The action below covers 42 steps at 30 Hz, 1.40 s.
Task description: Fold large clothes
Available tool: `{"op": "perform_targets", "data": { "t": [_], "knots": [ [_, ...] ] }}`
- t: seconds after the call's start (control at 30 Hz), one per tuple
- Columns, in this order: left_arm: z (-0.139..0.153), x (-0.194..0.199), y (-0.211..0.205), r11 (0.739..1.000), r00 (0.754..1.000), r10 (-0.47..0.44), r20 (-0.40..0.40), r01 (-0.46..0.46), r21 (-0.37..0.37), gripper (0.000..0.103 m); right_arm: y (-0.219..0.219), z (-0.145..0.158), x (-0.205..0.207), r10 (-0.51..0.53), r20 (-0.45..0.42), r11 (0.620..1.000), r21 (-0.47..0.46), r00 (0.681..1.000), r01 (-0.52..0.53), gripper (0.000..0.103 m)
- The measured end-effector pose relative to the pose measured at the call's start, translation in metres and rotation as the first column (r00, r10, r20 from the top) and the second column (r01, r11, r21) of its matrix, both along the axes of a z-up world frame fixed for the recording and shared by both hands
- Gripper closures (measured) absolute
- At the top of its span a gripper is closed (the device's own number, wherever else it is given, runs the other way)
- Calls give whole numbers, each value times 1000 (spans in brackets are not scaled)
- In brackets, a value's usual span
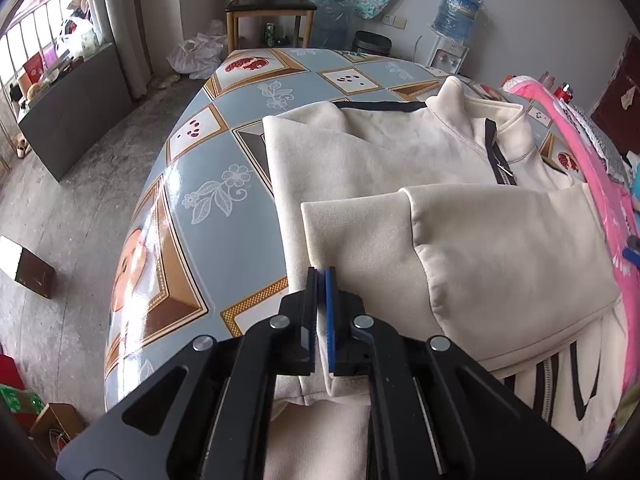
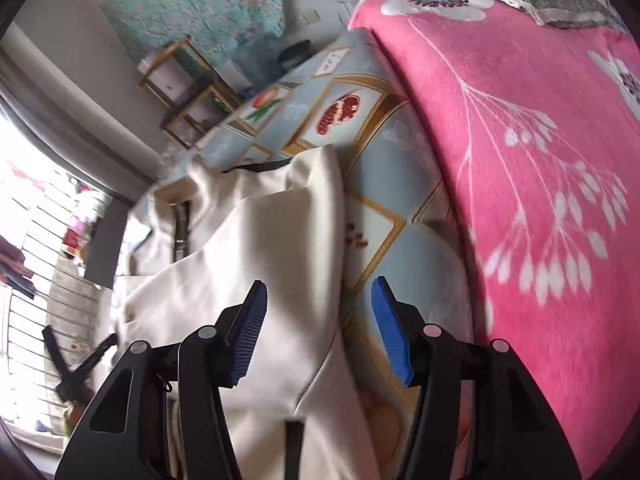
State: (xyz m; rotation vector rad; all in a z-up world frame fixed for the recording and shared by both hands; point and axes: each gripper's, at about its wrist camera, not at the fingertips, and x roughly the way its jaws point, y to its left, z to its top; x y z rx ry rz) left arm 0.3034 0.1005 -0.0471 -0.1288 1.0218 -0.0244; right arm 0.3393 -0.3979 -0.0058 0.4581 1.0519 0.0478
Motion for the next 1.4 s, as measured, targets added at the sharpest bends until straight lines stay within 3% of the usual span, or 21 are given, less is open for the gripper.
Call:
{"op": "perform_targets", "data": {
  "t": [0.1, 0.2, 0.27, 0.4, 0.57, 0.63, 0.77, 0.9, 0.93, 1.0, 1.03, 1.13, 1.23, 1.33, 1.37, 1.4],
  "knots": [
    [3, 0, -2, 1000, 1000, -13, 8, 13, 23, 100, 5, -15, 30, -2, -46, 997, -82, 999, -2, 50],
    [2, 0, -1, 1000, 1000, -19, 9, 19, 21, 100, 9, -25, 49, -1, -58, 990, -139, 998, -7, 70],
    [1, -1, -1, 999, 1000, -24, 14, 24, 24, 100, 17, -27, 55, 32, -51, 988, -146, 998, -39, 94],
    [2, -2, -2, 999, 999, -33, 39, 32, 31, 100, 30, -14, 49, 50, 9, 973, -226, 999, -47, 98],
    [23, -3, -6, 998, 993, -39, 111, 32, 60, 100, 24, 13, 24, -16, 133, 969, -243, 991, 48, 101],
    [18, 3, -7, 996, 995, -42, 88, 34, 85, 100, 18, 6, 26, -53, 122, 955, -283, 991, 86, 101],
    [-2, 8, -3, 997, 999, -28, 33, 25, 80, 100, 0, -17, 30, -102, 45, 956, -272, 994, 111, 101],
    [5, 4, 3, 999, 999, -12, 53, 9, 50, 97, 3, 0, 18, -82, 80, 965, -241, 993, 99, 101],
    [10, 2, 5, 999, 997, -6, 71, 2, 46, 97, 8, 10, 12, -55, 104, 969, -236, 993, 78, 98],
    [26, -4, 4, 998, 992, -4, 129, -4, 61, 97, 22, 24, 3, -1, 133, 972, -231, 991, 32, 72],
    [33, -6, 2, 998, 988, -14, 152, 5, 57, 97, 35, 33, -4, 48, 156, 973, -229, 987, -11, 47],
    [45, -8, -14, 996, 983, -79, 167, 72, 46, 97, 73, 36, -17, 201, 157, 962, -217, 967, -165, 43],
    [30, -2, -32, 991, 987, -131, 90, 127, 45, 97, 101, 19, -22, 267, 103, 934, -274, 958, -231, 43],
    [-3, 4, -38, 990, 991, -127, -28, 128, 55, 96, 114, -25, -17, 271, -52, 906, -325, 961, -273, 43],
    [-5, 1, -36, 992, 993, -121, 3, 121, 41, 96, 113, -36, -17, 255, -92, 902, -337, 963, -271, 43],
    [-6, -1, -33, 993, 993, -118, 4, 118, 29, 96, 111, -37, -20, 249, -73, 909, -326, 966, -259, 43]
  ]
}}
